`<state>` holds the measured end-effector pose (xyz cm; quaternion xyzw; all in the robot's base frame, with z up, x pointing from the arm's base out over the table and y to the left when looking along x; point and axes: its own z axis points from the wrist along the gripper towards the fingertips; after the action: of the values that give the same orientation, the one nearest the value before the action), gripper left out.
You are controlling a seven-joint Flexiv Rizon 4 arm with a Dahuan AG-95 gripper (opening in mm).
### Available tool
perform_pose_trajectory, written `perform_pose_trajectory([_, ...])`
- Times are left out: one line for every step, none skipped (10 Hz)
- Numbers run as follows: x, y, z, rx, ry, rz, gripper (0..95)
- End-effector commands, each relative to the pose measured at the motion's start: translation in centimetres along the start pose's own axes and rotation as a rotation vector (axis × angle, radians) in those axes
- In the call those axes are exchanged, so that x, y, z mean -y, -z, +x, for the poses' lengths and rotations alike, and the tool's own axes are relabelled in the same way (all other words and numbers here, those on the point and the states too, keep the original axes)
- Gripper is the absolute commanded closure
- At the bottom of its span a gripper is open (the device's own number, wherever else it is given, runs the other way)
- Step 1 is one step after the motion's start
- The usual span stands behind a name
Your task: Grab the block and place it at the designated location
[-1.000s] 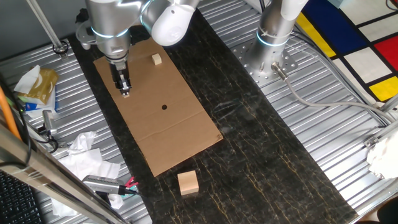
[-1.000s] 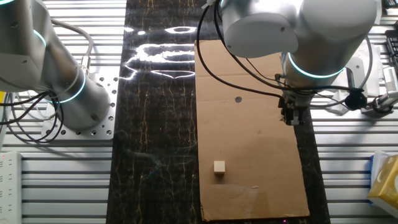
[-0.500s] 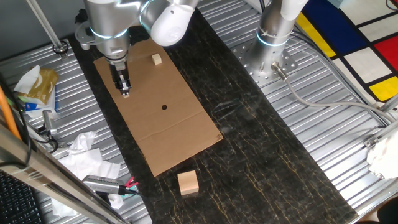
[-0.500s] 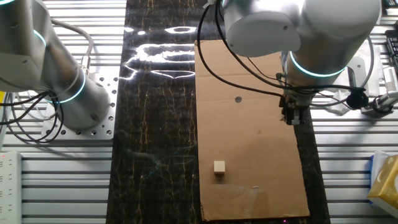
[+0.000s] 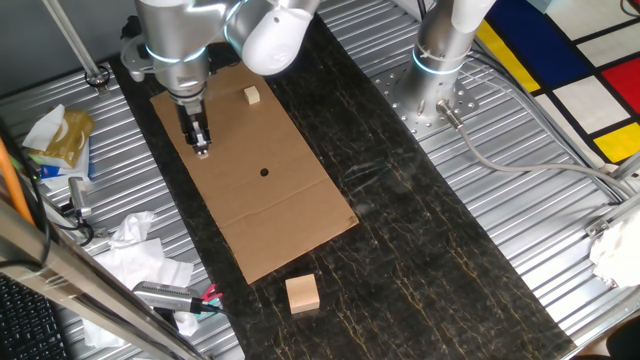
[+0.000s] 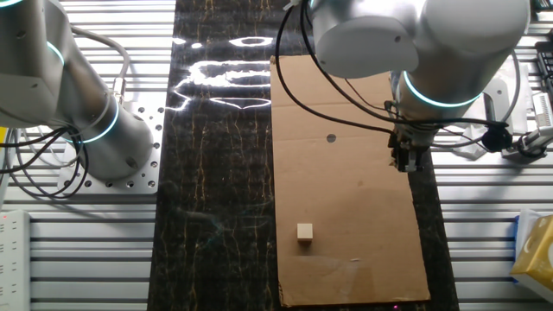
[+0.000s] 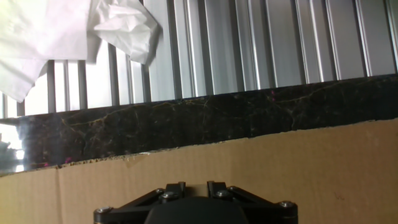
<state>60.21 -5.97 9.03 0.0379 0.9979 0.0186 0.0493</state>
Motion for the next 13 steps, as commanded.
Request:
perform_pose_trajectory([-0.1, 0.3, 0.0, -0.011, -0.009, -0.022, 95.0])
perform_pose_trajectory([-0.2, 0.4, 0.0, -0.015, -0.011, -0.021, 95.0])
perform_pose_trajectory([-0.3, 0.6, 0.1, -0.021, -0.011, -0.022, 95.0])
perform_pose_trajectory([-0.4, 0.7, 0.1, -0.03, -0.007, -0.025, 95.0])
perform_pose_trajectory([-0.5, 0.9, 0.1, -0.034, -0.009, -0.027, 95.0])
perform_pose_trajectory([-0.5, 0.9, 0.1, -0.034, -0.01, -0.028, 95.0])
perform_pose_trajectory([-0.6, 0.9, 0.1, -0.032, -0.013, -0.028, 95.0])
perform_pose_trajectory([-0.6, 0.9, 0.1, -0.033, -0.014, -0.028, 95.0])
perform_pose_trajectory([-0.6, 0.9, 0.2, -0.033, -0.012, -0.028, 95.0])
perform_pose_trajectory([-0.7, 0.9, 0.2, -0.032, -0.014, -0.028, 95.0])
perform_pose_trajectory([-0.8, 0.8, 0.2, -0.031, -0.015, -0.027, 95.0])
perform_pose_trajectory([-0.9, 0.8, 0.3, -0.03, -0.018, -0.027, 95.0])
perform_pose_trajectory([-1.2, 0.8, 0.5, -0.03, -0.023, -0.026, 95.0])
